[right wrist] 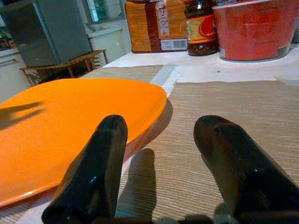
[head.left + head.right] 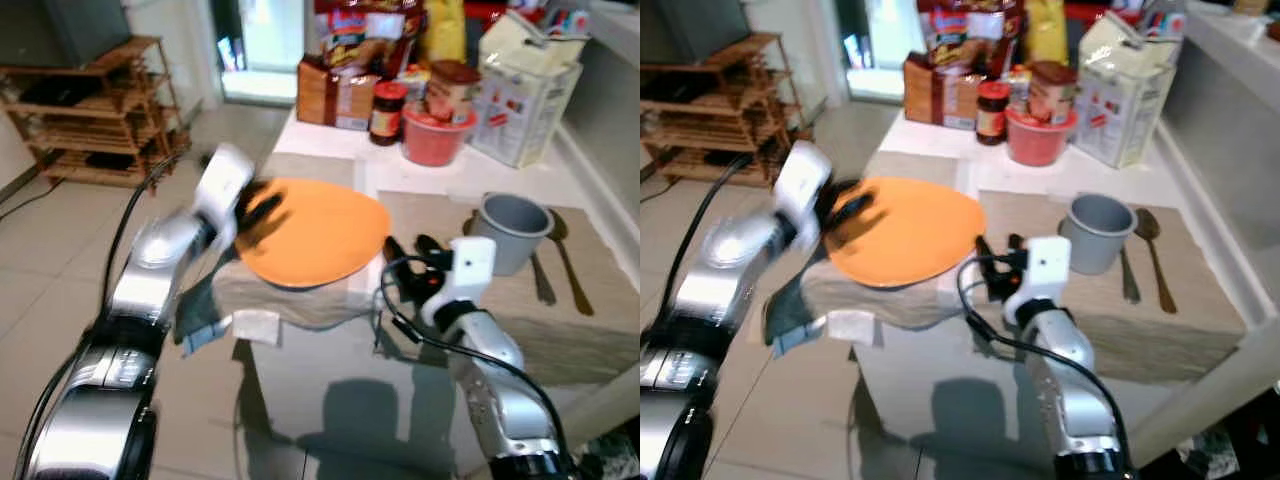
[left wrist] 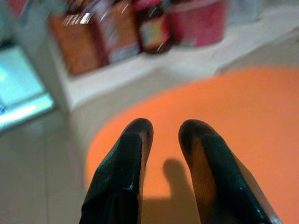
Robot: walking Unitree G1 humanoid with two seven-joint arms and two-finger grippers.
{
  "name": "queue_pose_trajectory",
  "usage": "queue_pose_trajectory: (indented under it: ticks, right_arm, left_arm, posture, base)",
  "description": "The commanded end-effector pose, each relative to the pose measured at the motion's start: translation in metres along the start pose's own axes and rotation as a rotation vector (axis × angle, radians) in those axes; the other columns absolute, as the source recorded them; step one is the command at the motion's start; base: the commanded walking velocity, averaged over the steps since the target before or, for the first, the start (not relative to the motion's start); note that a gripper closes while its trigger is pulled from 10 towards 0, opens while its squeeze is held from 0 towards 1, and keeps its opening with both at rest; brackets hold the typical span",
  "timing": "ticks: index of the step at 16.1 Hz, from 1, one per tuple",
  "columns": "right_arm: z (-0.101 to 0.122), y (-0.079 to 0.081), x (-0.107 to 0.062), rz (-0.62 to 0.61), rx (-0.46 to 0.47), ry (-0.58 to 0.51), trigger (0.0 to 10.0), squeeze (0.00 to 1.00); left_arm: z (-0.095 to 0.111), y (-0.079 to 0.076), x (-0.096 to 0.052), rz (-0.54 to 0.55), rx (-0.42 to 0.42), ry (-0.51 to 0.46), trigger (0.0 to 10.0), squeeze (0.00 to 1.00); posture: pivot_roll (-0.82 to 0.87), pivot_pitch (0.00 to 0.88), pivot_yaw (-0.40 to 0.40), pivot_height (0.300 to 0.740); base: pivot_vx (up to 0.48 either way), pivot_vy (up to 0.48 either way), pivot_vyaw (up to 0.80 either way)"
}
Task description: Setting the table
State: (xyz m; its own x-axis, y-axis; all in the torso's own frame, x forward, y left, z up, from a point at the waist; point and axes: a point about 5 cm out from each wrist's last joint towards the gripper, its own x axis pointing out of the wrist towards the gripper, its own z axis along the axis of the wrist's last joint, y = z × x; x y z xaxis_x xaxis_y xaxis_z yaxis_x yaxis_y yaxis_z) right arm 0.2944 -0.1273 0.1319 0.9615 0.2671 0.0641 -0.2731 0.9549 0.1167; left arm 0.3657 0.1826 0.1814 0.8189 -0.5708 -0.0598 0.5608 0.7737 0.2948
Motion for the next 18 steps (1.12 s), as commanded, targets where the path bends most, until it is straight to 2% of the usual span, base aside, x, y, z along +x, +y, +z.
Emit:
queue_pose_trajectory:
  ticks: [1, 4, 7, 9, 13, 18]
  right_arm:
    - [0.004, -0.001, 0.001, -0.008, -0.020, -0.025, 10.0, 0.00]
    - [0.006, -0.004, 0.004, -0.014, -0.032, -0.033, 10.0, 0.00]
    - [0.005, 0.000, 0.009, -0.008, -0.021, -0.039, 10.0, 0.00]
    - [0.006, 0.003, 0.011, -0.001, -0.020, -0.043, 10.0, 0.00]
    - [0.007, 0.005, 0.012, 0.018, -0.018, -0.047, 10.0, 0.00]
    - [0.008, 0.007, 0.012, 0.033, 0.021, -0.037, 10.0, 0.00]
  left_arm:
    - [0.015, 0.005, -0.002, 0.022, 0.032, -0.040, 10.0, 0.00]
    - [0.006, 0.000, -0.014, 0.062, 0.000, -0.008, 10.0, 0.00]
    - [0.004, -0.005, -0.013, 0.070, -0.018, -0.002, 10.0, 0.00]
    - [-0.004, -0.014, -0.012, 0.065, -0.052, 0.023, 10.0, 0.00]
    - [-0.027, -0.028, -0.010, 0.057, -0.116, 0.091, 10.0, 0.00]
    - [-0.057, -0.030, -0.017, 0.108, -0.227, 0.158, 10.0, 0.00]
  posture:
    - [-0.02, 0.000, -0.017, 0.740]
    - [-0.02, 0.000, -0.025, 0.740]
    - [-0.01, 0.000, -0.028, 0.740]
    - [-0.01, 0.000, -0.031, 0.740]
    - [-0.02, 0.000, -0.037, 0.740]
    - [-0.03, 0.005, -0.039, 0.740]
  base:
    - [0.000, 0.000, 0.00]
    - [0.000, 0.000, 0.00]
    - [0.000, 0.000, 0.00]
    - [0.000, 0.000, 0.00]
    - [0.000, 0.000, 0.00]
    - [0.000, 0.000, 0.00]
